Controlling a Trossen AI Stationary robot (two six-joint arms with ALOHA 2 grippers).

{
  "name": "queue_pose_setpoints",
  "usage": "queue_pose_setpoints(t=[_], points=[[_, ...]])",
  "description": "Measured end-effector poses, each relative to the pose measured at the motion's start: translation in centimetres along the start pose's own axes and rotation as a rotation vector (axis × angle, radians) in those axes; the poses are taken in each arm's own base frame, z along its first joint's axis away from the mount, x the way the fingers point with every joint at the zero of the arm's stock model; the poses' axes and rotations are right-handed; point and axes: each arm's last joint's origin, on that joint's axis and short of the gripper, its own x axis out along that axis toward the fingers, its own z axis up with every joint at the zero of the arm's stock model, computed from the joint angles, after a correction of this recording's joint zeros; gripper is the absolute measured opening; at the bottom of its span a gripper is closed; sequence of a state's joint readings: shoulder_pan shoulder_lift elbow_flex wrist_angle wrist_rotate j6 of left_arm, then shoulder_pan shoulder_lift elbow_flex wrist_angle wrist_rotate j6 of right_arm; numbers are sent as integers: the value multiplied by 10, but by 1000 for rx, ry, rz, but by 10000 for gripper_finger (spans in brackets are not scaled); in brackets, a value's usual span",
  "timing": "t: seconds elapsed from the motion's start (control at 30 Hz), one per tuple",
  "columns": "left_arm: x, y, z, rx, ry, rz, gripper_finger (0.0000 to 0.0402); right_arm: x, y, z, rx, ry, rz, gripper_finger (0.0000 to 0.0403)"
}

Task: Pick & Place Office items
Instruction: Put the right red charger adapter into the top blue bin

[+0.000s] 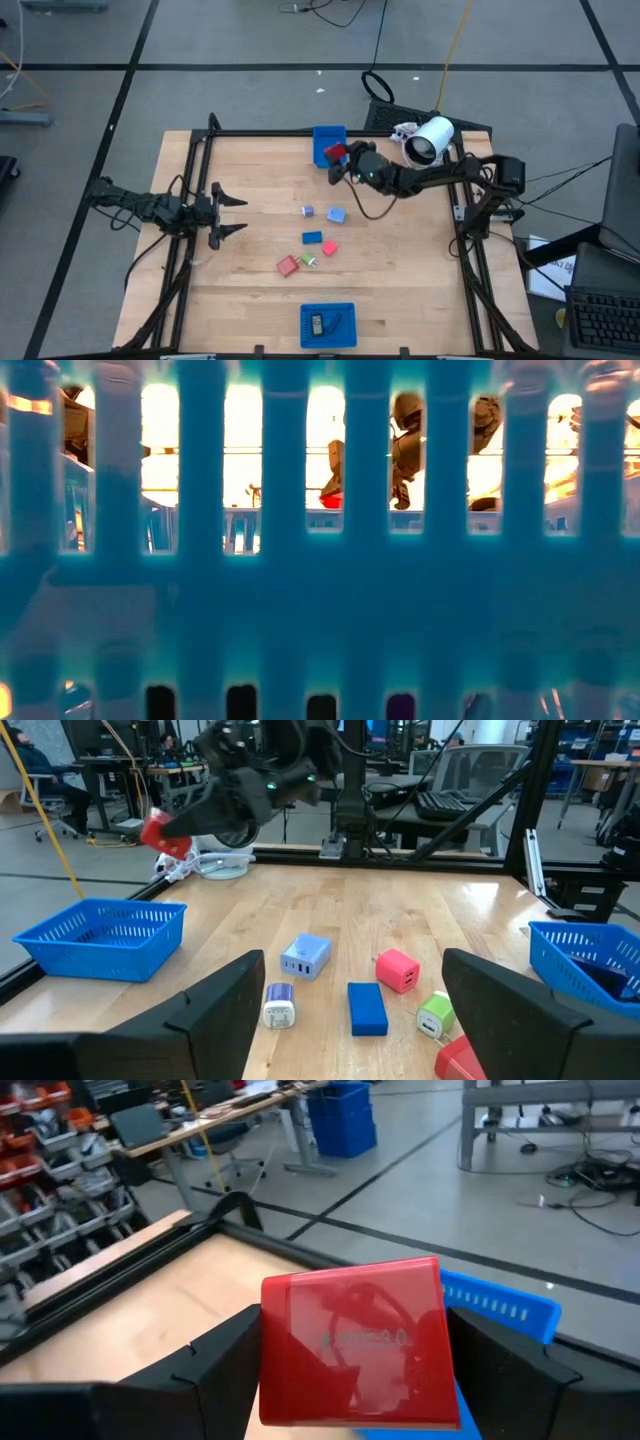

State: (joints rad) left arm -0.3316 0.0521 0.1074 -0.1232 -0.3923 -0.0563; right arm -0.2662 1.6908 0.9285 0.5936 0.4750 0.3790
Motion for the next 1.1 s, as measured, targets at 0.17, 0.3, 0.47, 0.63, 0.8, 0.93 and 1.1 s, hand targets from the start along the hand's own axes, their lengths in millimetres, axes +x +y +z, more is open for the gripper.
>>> queue_pose_setpoints(t=[0.17,0.3,0.47,0.63,0.8,0.93,1.1], points=[[0,0,0,0,0,0,302,19,-10,-3,-31,32,-8,273],[0,0,0,0,0,0,310,40,-10,-8,-26,63,23,273],[0,0,0,0,1,0,320,62,-11,-14,-41,105,-7,273],[0,0,0,0,0,0,328,71,-15,-17,-50,136,-38,273],[0,0,0,0,0,0,324,73,-26,-20,-27,192,-87,273],[0,0,0,0,0,0,316,74,-33,-24,2,240,-126,274],[0,0,0,0,0,0,307,73,-33,-25,-12,247,-124,274]])
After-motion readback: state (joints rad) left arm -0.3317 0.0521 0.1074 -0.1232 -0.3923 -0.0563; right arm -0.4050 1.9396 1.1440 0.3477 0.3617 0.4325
